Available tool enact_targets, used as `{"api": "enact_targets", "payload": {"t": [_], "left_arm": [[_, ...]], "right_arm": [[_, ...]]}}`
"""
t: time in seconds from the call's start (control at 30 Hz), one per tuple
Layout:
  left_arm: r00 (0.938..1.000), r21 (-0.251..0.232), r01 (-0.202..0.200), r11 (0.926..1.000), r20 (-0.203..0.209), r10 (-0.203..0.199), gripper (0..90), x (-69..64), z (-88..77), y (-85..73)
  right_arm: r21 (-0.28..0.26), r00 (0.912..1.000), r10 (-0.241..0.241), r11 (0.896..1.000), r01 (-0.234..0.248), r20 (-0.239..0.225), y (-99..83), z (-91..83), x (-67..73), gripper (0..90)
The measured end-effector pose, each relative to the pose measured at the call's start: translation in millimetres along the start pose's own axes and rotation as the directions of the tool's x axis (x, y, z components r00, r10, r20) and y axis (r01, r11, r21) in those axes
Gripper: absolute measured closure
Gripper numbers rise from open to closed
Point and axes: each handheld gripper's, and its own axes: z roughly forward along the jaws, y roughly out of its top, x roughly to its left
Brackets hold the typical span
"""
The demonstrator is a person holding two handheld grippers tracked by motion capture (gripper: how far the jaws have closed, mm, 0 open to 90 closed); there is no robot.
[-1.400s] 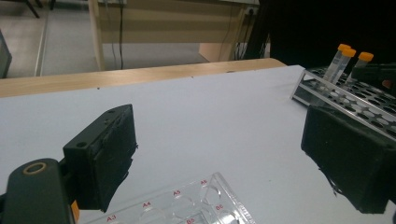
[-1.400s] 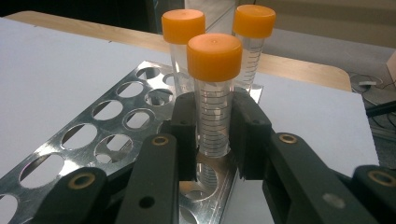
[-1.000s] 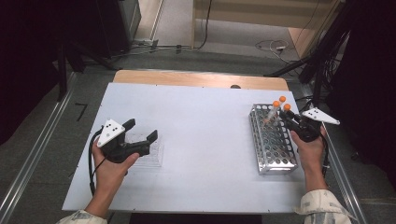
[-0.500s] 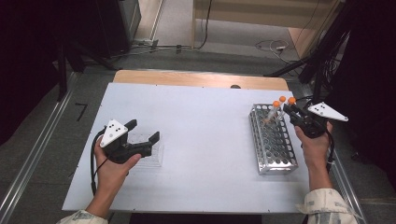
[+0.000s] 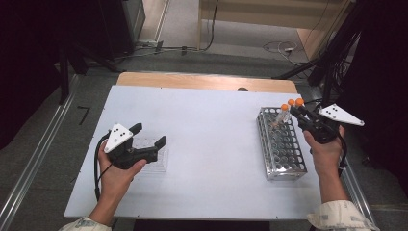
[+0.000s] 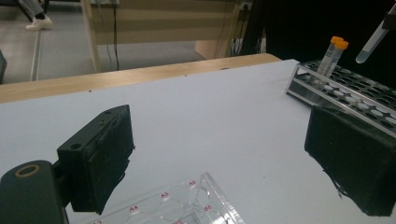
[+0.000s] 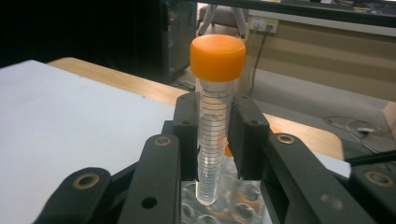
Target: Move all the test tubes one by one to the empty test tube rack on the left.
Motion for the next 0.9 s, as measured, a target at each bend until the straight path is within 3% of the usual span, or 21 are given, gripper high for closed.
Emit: {"api": "enact_targets", "payload": {"t": [0.23, 0.43, 0.9], "left_arm": [[0.9998, -0.001, -0.008, 1.0000, 0.016, 0.008, 9.0, -4.1, -1.1, 1.8], [0.9995, -0.012, -0.014, 0.9998, 0.029, 0.014, 9.0, -10.1, -1.2, 4.1], [0.9970, -0.007, -0.034, 0.9994, 0.069, 0.034, 9.1, -24.8, 1.7, 5.7]], "right_arm": [[0.007, 0.9970, 0.003, 1.000, -0.002, -0.077, 5.2, -0.6, 25.7, 72.0], [0.015, 0.9879, -0.014, 1.000, 0.017, -0.154, 8.8, 3.7, 52.9, 72.0], [0.055, 0.9465, -0.044, 0.996, 0.065, -0.320, 12.1, 31.0, 119.2, 72.0]]}}
